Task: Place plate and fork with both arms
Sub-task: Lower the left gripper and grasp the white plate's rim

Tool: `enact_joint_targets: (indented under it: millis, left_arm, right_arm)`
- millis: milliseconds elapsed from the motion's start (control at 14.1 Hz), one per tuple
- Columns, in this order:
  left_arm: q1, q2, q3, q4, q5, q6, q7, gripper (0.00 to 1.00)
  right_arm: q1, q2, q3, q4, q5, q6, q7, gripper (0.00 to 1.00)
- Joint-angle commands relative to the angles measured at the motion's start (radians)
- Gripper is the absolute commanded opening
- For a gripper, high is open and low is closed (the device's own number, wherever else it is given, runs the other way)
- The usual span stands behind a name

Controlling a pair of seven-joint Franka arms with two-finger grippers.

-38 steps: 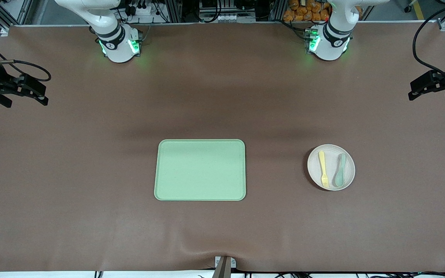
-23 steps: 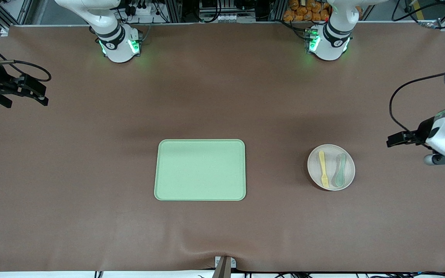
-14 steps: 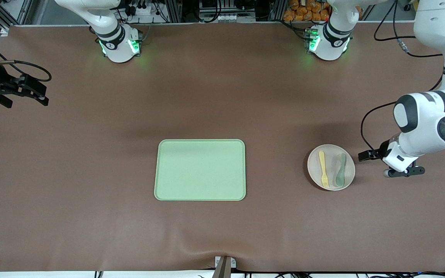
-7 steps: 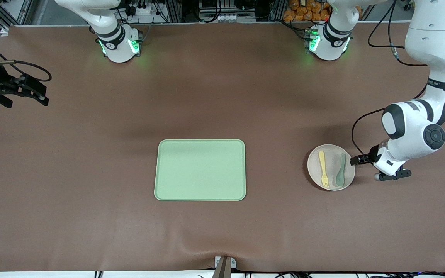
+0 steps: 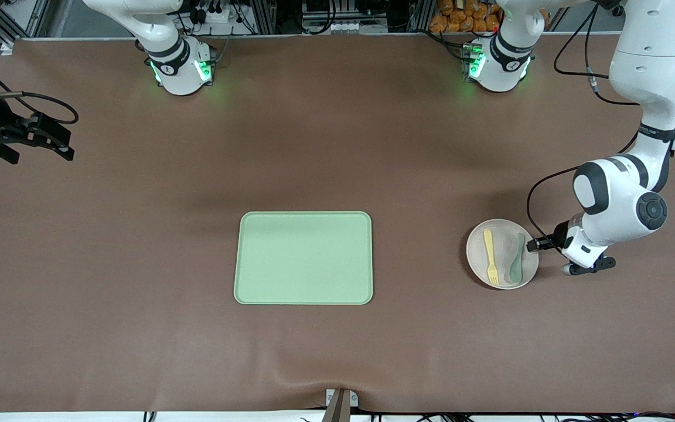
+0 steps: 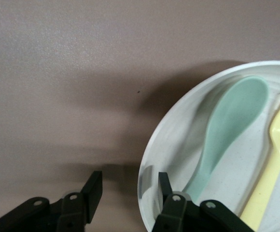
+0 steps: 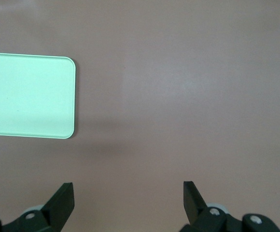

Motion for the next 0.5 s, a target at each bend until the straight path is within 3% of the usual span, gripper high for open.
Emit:
enact_joint_targets:
  millis: [0, 142, 427]
  left_arm:
    - [0.004, 0.008, -0.003, -0.001, -0.037, 0.016, 0.013, 0.14]
    - [0.001, 0.014, -0.003, -0.001, -0.09, 0.016, 0.015, 0.0]
    - [0.004, 0.01, -0.037, 0.002, -0.175, 0.012, 0.009, 0.0]
  right_arm:
    - [-0.016, -0.028, 0.009, -0.031, 0.011, 0.009, -0.012, 1.0]
    - [-0.016, -0.028, 0.009, -0.03, 0.011, 0.009, -0.012, 1.0]
    - [-0.016, -0.028, 0.009, -0.03, 0.011, 0.009, -0.012, 1.0]
